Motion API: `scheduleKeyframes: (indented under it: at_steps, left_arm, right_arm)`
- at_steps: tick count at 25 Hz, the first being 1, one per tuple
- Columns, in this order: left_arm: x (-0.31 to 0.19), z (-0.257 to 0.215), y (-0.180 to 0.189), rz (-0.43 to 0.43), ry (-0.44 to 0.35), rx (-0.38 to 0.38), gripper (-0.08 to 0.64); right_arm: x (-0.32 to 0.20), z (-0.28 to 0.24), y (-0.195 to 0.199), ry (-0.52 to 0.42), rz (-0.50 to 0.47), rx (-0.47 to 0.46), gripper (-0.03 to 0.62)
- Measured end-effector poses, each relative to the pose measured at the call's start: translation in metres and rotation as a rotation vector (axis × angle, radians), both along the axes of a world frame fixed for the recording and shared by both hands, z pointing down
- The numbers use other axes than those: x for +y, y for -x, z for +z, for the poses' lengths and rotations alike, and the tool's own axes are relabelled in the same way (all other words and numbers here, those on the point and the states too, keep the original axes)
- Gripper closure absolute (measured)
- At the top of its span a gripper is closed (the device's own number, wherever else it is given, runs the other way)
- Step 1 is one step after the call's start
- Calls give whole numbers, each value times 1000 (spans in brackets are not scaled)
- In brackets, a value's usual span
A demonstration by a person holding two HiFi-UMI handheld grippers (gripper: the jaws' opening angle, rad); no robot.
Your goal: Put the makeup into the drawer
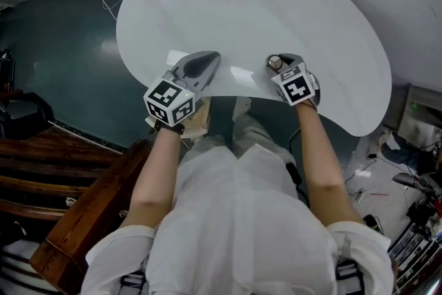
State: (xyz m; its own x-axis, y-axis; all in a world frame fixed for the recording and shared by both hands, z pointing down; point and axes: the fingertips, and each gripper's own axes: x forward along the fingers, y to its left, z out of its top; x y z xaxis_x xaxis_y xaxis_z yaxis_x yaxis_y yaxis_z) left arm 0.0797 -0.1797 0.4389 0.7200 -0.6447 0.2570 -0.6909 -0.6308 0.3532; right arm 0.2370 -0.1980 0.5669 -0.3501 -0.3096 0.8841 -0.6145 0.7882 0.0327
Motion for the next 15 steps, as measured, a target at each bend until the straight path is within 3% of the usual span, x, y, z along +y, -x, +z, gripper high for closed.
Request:
scheduleKeyframes:
  at_steps: [15]
  left_arm:
    - [46, -13, 75, -127, -23, -10, 538]
  right_arm:
    - [34, -25, 92, -38, -150, -36, 385]
